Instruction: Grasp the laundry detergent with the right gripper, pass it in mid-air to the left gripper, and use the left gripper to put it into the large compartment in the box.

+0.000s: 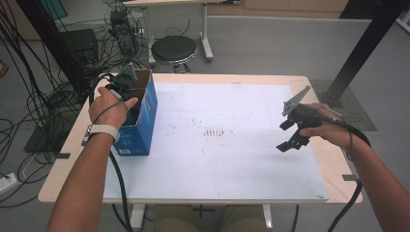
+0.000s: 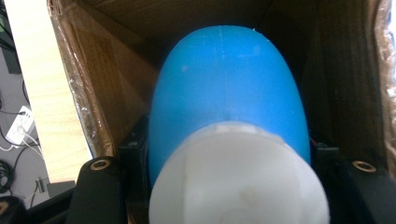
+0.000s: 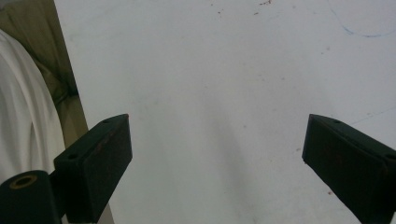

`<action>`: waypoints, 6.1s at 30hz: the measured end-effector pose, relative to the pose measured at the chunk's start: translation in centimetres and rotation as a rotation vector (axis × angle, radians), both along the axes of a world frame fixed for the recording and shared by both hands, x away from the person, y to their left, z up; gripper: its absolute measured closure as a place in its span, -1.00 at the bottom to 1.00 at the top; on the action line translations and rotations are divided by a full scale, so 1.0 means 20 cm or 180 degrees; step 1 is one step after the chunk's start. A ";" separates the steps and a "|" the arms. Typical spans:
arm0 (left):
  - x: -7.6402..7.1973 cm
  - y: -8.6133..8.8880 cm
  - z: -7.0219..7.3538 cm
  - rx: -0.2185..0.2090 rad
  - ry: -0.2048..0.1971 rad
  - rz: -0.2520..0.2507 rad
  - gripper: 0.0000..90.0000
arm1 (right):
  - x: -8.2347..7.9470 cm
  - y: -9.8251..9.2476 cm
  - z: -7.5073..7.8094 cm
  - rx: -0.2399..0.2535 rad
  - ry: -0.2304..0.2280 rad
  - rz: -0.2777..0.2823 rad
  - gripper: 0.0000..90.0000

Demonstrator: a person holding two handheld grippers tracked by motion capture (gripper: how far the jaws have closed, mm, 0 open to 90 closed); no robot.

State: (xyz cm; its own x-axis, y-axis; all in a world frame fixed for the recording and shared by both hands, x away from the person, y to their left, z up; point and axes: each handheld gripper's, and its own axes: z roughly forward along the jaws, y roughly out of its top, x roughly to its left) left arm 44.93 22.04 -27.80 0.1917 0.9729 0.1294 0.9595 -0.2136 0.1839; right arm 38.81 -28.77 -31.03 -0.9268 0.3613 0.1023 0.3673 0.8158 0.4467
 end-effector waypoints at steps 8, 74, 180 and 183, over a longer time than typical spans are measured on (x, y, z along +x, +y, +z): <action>0.00 0.00 0.00 0.0007 -0.0006 0.0003 -0.17 | 0.00 0.00 -0.01 -0.0004 0.0012 0.0006 -0.82; 0.00 0.00 0.00 -0.0012 -0.0014 -0.0022 -0.18 | 0.00 0.00 -0.01 -0.0006 0.0003 -0.0002 -0.81; -0.01 -0.96 0.43 -0.0344 -0.0015 -0.3161 -0.74 | -0.02 -0.11 0.02 -0.0052 0.0064 -0.0250 -0.82; -0.01 -0.98 0.40 -0.0339 -0.0006 -0.3212 -0.74 | -0.02 -0.11 0.01 -0.0048 0.0061 -0.0268 -0.82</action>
State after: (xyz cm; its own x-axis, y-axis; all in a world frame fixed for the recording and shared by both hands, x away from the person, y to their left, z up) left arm 44.64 2.45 -19.76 0.9302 0.3632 0.0525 0.3398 -0.9065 0.2505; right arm 38.44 -31.04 -30.80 -0.8910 0.4395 0.1135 0.4432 0.7883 0.4268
